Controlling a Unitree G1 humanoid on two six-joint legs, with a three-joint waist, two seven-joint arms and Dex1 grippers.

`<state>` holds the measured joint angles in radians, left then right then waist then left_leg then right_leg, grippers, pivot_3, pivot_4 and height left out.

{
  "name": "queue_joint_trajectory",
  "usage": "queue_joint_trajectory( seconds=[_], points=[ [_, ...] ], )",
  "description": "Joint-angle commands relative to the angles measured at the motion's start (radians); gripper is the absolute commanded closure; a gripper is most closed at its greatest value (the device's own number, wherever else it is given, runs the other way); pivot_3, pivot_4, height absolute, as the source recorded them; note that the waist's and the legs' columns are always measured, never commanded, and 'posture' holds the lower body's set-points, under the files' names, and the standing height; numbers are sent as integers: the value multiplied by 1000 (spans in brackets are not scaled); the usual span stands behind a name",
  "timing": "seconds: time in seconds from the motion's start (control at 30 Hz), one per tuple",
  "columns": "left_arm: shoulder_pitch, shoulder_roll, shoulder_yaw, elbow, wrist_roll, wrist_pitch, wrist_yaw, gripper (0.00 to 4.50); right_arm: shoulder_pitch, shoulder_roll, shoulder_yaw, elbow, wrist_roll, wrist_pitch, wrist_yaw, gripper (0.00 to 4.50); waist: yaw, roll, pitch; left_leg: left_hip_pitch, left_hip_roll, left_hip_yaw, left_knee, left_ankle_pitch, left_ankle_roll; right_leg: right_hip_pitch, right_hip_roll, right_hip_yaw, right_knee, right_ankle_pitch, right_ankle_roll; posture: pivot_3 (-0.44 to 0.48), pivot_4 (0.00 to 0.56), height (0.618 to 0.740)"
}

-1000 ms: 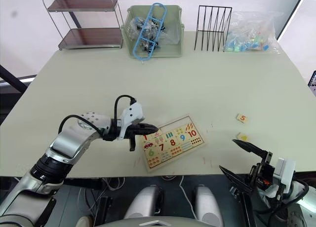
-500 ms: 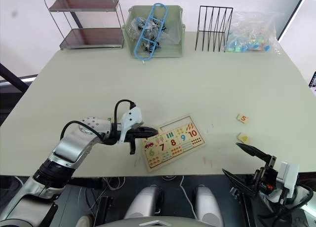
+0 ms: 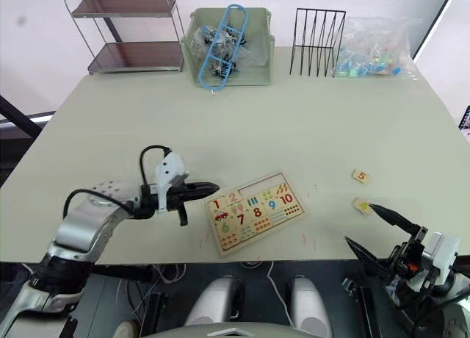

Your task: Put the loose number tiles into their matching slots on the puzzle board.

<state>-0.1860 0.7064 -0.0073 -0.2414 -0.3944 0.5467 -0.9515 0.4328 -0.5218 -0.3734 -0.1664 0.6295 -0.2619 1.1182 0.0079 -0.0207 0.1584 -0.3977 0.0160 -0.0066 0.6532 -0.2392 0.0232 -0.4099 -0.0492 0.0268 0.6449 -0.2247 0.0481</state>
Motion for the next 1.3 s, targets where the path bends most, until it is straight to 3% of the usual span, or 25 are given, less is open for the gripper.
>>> queue_joint_trajectory(
  seconds=[0.03, 0.27, 0.37, 0.57, 0.6, 0.9, 1.3],
  points=[
    [78, -6, 126, -85, -65, 6, 43, 4444, -14, -27, -51, 47, -21, 6, -25, 0, 4, 0, 0, 0, 0, 0, 0, 0, 0, 0, 0, 0, 0, 0, 0, 0, 150, 740],
    [253, -16, 319, -77, -138, -64, 28, 4444, -68, -73, -91, 204, -18, 9, 27, 0, 2, 0, 0, 1, 1, 3, 0, 0, 0, 0, 0, 0, -1, 0, 0, 0, 150, 740],
    [317, -28, 380, -50, -137, -118, 33, 3252, -105, -98, -105, 281, -22, 0, 52, 0, 3, 0, 0, 1, 1, 5, 0, 0, 0, 0, 0, 0, -1, 0, 0, 0, 150, 740],
    [422, -43, 445, -10, -112, -217, 40, 344, -170, -136, -124, 390, -24, 10, 88, 0, 5, 0, 0, 1, 1, 6, 0, 0, 0, 0, 0, 0, -1, 0, 0, 0, 150, 740],
    [430, -49, 463, 6, -118, -232, 40, 46, -175, -141, -126, 394, -20, 16, 92, 0, 6, 0, 0, 1, 1, 6, 0, 0, 0, 0, 0, 0, -1, 0, 0, 0, 150, 740],
    [491, -67, 544, 93, -171, -289, -3, 46, -159, -155, -166, 381, 28, 62, 154, 0, 5, 0, 0, 1, 1, 6, 0, 0, 0, 0, 0, 0, -2, 0, 0, 0, 150, 740],
    [515, -41, 555, 134, -164, -323, -52, 46, -157, -144, -154, 392, 11, 59, 189, 0, 4, 1, 0, 1, 2, 6, 0, 0, 0, 0, 0, 0, -2, 0, 0, 0, 150, 740]
  ],
)
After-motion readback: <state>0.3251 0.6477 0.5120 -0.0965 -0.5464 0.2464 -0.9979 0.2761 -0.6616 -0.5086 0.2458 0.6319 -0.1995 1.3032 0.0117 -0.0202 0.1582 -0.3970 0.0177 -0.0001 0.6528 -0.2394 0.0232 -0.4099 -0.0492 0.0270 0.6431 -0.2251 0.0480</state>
